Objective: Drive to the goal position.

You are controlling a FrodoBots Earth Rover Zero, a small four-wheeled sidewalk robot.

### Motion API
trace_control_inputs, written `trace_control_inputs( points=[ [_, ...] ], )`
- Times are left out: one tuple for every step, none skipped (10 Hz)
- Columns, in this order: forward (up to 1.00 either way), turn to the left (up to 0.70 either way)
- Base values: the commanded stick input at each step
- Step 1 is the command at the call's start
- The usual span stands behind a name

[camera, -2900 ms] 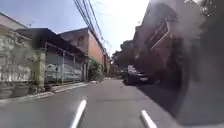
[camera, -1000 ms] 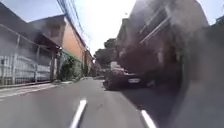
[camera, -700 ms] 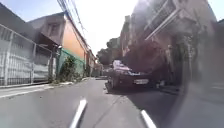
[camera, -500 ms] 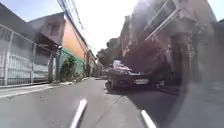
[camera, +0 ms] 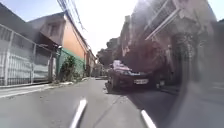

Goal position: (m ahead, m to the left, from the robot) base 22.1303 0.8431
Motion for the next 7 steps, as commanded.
trace_control_inputs(
  points=[
    [1.0,0.0],
    [1.0,0.0],
    [1.0,0.0],
    [1.0,0.0],
    [1.0,0.05],
    [1.0,0.2],
    [1.0,0.37]
  ],
)
